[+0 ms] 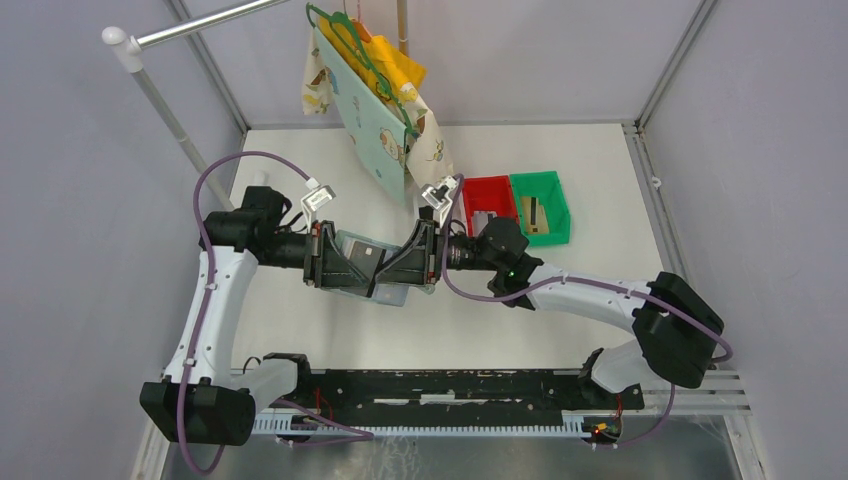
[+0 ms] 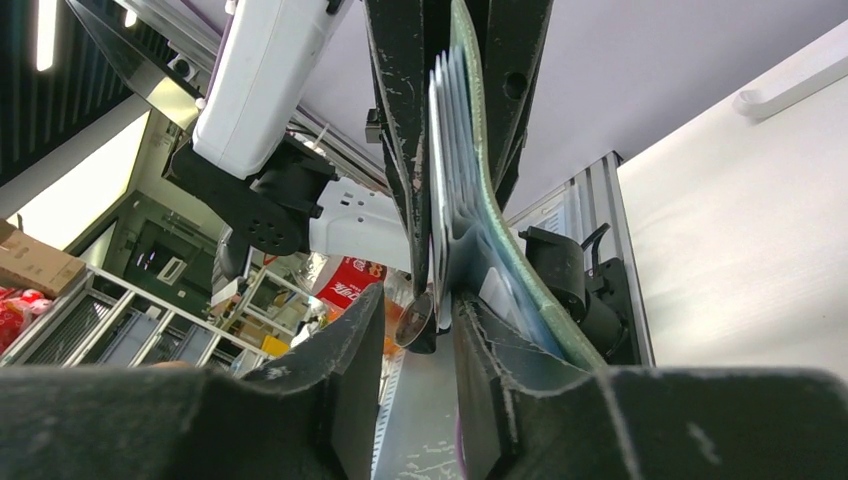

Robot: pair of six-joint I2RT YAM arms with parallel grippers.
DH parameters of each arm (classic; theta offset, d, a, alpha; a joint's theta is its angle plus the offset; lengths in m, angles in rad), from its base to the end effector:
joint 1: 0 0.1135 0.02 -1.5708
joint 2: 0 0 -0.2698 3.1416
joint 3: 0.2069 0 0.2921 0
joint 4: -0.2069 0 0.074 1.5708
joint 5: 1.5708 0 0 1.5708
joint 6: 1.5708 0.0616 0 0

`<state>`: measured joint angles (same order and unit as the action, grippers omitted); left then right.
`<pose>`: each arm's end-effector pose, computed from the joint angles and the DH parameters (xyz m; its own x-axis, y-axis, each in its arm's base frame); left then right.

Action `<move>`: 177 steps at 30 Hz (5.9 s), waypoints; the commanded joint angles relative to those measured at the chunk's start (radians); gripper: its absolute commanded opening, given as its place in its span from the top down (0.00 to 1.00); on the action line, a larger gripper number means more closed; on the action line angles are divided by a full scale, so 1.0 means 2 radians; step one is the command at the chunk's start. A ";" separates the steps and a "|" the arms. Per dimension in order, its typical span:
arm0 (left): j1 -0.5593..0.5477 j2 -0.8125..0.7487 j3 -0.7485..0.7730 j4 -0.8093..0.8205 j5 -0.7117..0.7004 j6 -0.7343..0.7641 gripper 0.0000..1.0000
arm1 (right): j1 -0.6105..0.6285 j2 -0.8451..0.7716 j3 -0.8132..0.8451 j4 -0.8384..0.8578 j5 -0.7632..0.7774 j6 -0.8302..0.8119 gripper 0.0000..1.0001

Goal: Take the credit cards out of the card holder
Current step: Remove the credit card from the card holder, then place the credit card in the storage box, then remove the credit card from the card holder.

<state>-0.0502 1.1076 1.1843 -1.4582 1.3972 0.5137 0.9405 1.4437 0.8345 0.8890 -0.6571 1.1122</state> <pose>0.1925 -0.0704 0.3535 -0.7591 0.1231 -0.6393 0.6508 0.1179 -0.7500 0.1892 0.3232 0.3007 -0.8117 0.0919 -0.5767 -0.5823 -0.2034 0.7871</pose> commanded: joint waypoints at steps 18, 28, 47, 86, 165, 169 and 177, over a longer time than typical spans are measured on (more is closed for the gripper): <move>-0.002 -0.007 0.011 -0.003 0.046 0.005 0.61 | 0.000 -0.022 -0.001 -0.012 0.027 -0.029 1.00; -0.002 -0.007 0.010 -0.003 0.054 0.002 0.68 | -0.001 -0.044 -0.042 0.001 0.027 -0.029 1.00; -0.002 -0.005 0.009 -0.003 0.055 0.001 0.73 | 0.000 -0.014 -0.035 0.079 0.032 0.020 0.59; -0.001 0.012 0.027 -0.003 0.028 0.005 0.84 | -0.172 -0.177 -0.072 -0.217 -0.070 -0.151 1.00; -0.001 0.028 0.118 0.000 0.055 0.015 0.83 | -0.102 -0.246 -0.237 0.090 0.125 -0.044 0.02; 0.003 0.040 0.130 -0.003 0.051 0.015 0.81 | -0.041 -0.231 -0.258 0.180 0.170 -0.033 0.02; 0.008 0.042 0.141 -0.003 0.051 0.004 0.81 | 0.038 -0.128 -0.224 0.267 0.233 -0.047 0.02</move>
<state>-0.0402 1.2015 1.4109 -1.4673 1.4342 0.5137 0.9810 1.0966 0.3195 1.2488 -0.2501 0.9989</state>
